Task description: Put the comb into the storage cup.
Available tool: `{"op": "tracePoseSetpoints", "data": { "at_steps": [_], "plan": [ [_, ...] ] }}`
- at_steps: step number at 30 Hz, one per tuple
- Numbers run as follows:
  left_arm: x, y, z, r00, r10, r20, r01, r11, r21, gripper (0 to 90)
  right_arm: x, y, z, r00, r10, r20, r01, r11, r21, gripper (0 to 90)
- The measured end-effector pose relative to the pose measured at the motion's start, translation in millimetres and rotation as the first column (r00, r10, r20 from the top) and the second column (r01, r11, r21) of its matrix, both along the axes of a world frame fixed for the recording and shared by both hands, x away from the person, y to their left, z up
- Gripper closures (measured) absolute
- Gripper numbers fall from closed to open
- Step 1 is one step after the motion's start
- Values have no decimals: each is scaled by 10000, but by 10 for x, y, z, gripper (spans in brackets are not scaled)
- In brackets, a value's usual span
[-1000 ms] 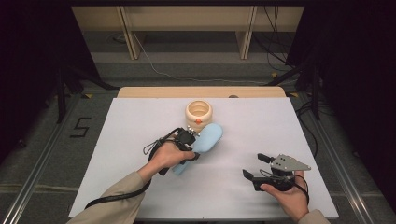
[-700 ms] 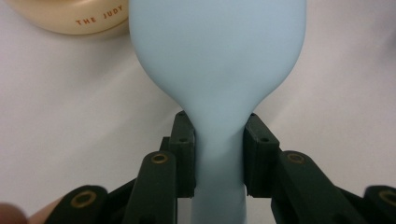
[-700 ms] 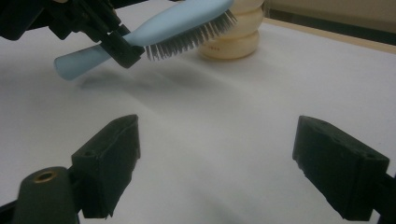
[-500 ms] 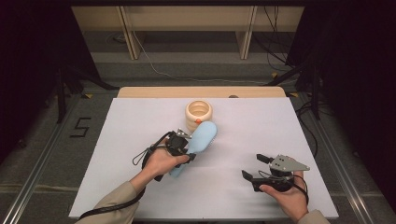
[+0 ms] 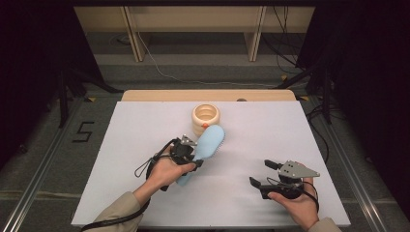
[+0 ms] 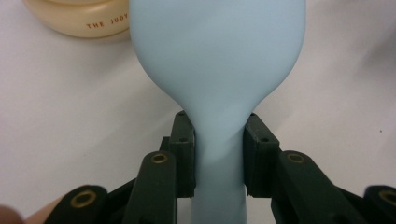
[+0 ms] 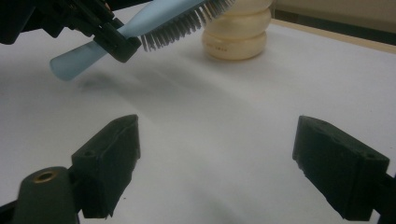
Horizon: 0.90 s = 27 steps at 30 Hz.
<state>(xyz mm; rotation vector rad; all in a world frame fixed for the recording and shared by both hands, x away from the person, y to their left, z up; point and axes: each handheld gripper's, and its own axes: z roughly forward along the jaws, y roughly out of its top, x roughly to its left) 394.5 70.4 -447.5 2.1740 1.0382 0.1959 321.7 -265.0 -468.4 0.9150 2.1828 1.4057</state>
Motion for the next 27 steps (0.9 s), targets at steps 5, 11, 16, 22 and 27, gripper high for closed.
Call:
{"op": "tracePoseSetpoints", "data": {
  "at_steps": [5, 11, 16, 22, 27],
  "plan": [
    [-7, -8, 22, 10000, 1, 100, 0, 9999, -121, 692, -9, 50, 10, 10000, 65, 5, -65, 10000, 49, 159],
    [-11, -11, 38, 9998, 42, 184, -38, 9997, -228, 692, -24, 138, 27, 9997, 245, 56, -245, 9997, 11, 158],
    [-12, -12, 52, 9996, 95, 251, -89, 9996, -268, 692, -23, 198, 30, 9995, 307, -75, -305, 9991, 296, 158],
    [-14, -18, 67, 9995, 116, 298, -105, 9993, -352, 692, -10, 339, 26, 9992, 366, -129, -360, 9983, 454, 158],
    [-25, -25, 86, 9992, 156, 360, -142, 9991, -409, 692, -22, 482, 24, 9976, 673, -168, -667, 9971, 377, 154]
  ]
}}
